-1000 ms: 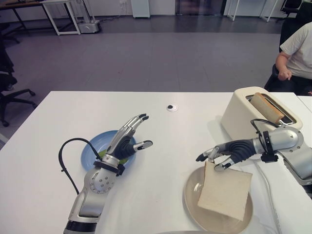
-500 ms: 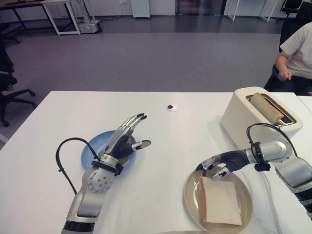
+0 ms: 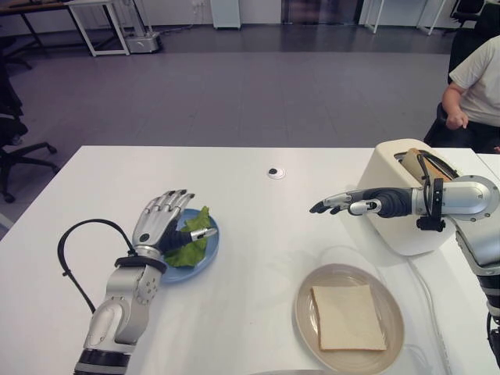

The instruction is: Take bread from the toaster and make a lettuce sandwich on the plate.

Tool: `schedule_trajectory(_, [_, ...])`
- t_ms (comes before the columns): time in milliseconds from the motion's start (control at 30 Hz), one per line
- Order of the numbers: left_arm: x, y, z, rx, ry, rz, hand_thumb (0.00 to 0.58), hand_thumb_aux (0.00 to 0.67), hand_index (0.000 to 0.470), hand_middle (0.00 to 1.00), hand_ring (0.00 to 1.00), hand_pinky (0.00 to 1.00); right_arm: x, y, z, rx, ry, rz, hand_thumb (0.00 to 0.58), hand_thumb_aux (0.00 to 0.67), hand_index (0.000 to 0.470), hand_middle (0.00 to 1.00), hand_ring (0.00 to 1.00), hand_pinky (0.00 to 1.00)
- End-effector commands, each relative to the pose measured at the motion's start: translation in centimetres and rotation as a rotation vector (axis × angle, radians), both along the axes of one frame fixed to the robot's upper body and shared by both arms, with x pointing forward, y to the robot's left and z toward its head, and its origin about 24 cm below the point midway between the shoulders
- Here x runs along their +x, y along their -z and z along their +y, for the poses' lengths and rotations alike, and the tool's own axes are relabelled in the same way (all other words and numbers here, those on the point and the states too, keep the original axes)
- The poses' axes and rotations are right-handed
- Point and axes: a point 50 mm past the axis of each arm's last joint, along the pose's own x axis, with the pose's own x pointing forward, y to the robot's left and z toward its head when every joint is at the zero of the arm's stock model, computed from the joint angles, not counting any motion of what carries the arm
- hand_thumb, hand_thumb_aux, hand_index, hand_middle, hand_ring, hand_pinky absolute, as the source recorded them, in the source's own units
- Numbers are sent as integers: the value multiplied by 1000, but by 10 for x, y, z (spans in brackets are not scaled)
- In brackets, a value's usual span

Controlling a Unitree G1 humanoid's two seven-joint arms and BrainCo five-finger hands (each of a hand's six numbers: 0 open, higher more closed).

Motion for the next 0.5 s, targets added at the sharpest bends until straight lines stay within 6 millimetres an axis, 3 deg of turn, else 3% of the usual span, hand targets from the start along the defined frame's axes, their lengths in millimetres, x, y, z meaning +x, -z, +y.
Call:
schedule_trajectory(33, [1, 11, 21, 180, -106, 103, 0, 0, 0, 0, 0, 0, -5, 8, 1, 9, 3, 31, 0, 0, 0, 0, 0, 0])
schedule_trajectory(167, [4, 28, 19, 272, -91, 203, 0, 0, 0, 0, 0, 0, -7, 11, 2, 18, 10, 40, 0, 0, 0, 0, 0, 0])
schedule_trajectory(300, [0, 65, -4, 208, -17, 358, 0, 0, 0, 0, 0, 0, -5, 13, 4, 30, 24, 36, 0, 0, 0, 0, 0, 0])
schedule_trajectory(333, [-2, 72, -9, 163, -3, 395, 580, 670, 470, 0, 0, 0, -3, 13, 4, 32, 41, 32, 0, 0, 0, 0, 0, 0])
schedule_trajectory(500, [0, 66, -14, 125, 49, 363, 580, 670, 470, 0, 0, 0, 1, 19, -1, 19, 90, 25, 0, 0, 0, 0, 0, 0])
